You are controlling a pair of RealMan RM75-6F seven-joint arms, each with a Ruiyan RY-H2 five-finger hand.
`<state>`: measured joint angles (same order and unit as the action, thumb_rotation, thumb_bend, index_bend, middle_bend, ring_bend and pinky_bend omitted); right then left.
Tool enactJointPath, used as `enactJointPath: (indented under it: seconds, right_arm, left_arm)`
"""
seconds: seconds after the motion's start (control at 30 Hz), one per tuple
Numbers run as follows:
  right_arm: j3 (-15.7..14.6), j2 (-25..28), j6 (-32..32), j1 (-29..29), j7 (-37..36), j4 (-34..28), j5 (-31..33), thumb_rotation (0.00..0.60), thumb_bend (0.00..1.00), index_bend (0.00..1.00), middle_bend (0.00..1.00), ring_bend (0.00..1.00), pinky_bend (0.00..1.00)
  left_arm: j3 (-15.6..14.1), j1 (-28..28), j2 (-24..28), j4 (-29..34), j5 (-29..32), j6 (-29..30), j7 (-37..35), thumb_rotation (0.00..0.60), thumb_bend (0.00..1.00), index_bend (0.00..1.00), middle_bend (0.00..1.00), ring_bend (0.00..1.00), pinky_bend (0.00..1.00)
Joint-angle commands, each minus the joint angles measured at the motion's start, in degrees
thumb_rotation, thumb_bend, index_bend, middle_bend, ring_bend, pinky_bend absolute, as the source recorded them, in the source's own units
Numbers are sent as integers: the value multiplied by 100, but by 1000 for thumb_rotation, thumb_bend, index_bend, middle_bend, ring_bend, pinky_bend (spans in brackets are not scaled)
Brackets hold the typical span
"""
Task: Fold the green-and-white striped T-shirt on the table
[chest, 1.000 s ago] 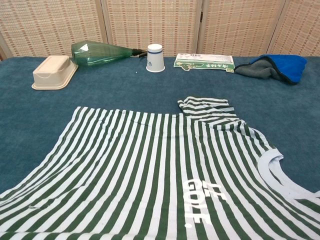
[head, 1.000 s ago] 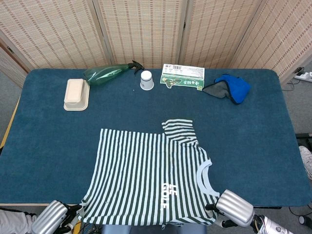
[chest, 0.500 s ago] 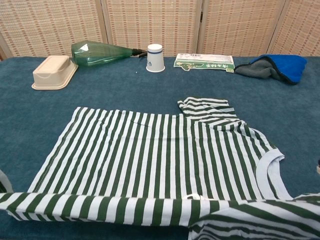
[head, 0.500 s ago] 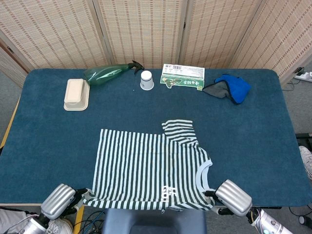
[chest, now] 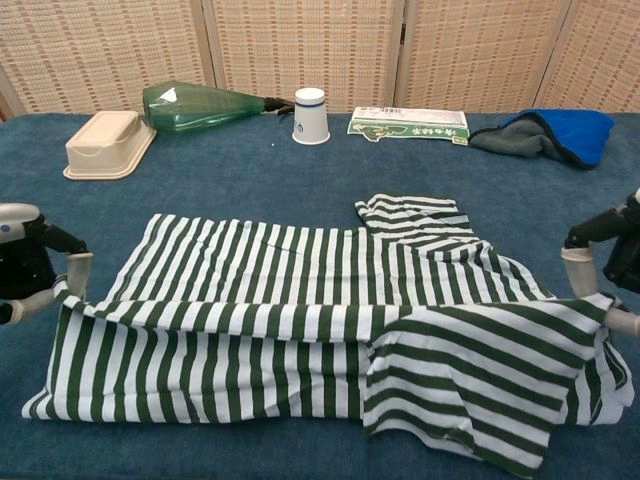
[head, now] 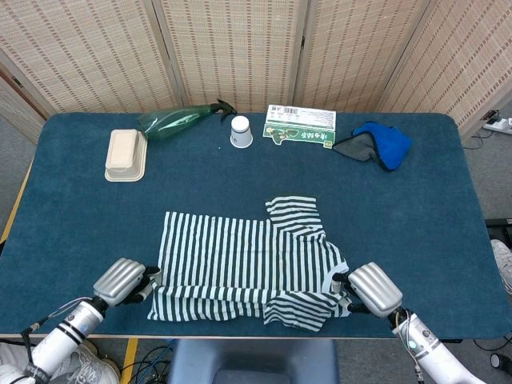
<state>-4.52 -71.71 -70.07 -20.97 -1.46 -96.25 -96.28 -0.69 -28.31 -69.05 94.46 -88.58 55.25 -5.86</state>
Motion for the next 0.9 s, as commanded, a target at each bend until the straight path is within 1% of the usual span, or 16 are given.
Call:
enactJointPath:
  seconds: [0.03, 0.2, 0.3, 0.63, 0.9]
  right_arm:
    - [234, -201, 124, -61, 275, 41, 293, 600, 616, 786, 1000, 1000, 1000]
    - [446, -428, 172, -141, 717, 151, 473, 600, 616, 786, 1000, 1000, 1000]
    - [533, -529, 216, -199, 816, 255, 546, 600, 616, 785, 1000, 1000, 1000]
    - [770, -943, 289, -374, 914, 818, 733, 600, 616, 786, 1000, 1000, 1000]
    - [912, -1076, 361, -457, 1088, 880, 975, 600, 616, 786, 1000, 1000, 1000]
  left_arm:
    - [216, -282, -208, -334, 334, -366, -20, 600, 571, 558, 950, 873, 1000]
    - [362, -541, -388, -690, 660, -719, 64, 600, 572, 550, 949, 869, 1000]
    - [420, -650, -466, -821, 815, -860, 91, 600, 572, 548, 949, 868, 1000]
    - [554, -928, -717, -1316, 1124, -1151, 35, 600, 572, 548, 949, 868, 1000]
    - [641, -1193, -869, -1656, 1409, -1485, 152, 600, 570, 539, 948, 867, 1000]
